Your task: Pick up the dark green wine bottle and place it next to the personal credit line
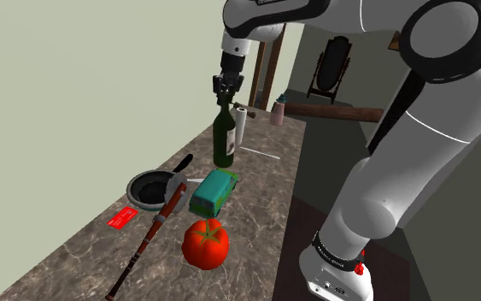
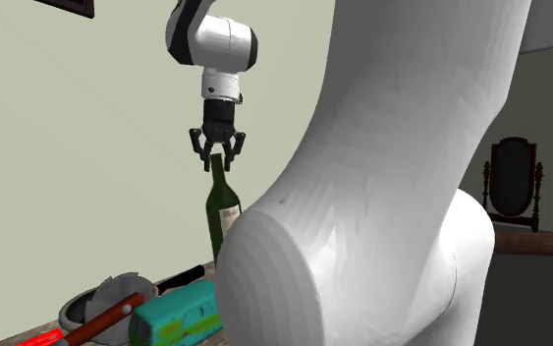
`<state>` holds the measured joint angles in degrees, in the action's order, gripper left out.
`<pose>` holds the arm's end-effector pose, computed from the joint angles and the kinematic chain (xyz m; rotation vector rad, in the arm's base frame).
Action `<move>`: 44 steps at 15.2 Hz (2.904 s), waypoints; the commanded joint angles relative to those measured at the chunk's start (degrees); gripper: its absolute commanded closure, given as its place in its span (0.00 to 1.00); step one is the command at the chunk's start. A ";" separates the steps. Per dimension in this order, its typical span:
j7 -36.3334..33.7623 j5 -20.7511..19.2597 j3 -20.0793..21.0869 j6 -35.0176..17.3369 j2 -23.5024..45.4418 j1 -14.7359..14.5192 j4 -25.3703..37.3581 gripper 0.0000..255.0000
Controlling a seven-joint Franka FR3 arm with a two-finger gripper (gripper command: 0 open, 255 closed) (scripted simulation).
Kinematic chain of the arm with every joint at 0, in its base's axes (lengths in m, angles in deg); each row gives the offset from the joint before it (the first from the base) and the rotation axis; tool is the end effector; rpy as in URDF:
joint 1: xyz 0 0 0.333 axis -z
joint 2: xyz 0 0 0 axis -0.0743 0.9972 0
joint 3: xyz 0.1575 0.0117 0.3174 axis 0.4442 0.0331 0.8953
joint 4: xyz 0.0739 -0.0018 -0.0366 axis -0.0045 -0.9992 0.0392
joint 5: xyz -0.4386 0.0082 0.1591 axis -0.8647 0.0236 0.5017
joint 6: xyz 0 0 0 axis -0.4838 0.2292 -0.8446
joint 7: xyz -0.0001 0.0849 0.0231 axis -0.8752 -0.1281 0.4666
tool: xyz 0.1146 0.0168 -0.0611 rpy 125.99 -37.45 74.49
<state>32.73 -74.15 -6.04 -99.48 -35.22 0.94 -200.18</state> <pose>0.5824 -0.0826 0.5278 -3.1048 0.0365 -0.0908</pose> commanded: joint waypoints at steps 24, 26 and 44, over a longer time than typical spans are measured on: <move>-33.71 -0.87 18.16 1.25 13.82 -15.41 15.55 1.00; -36.23 -1.49 19.20 1.98 16.36 -16.79 18.80 1.00; -48.22 -6.12 22.59 3.17 33.64 -25.43 36.86 1.00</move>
<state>-15.41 -80.26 16.55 -95.41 -1.52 -24.50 -162.41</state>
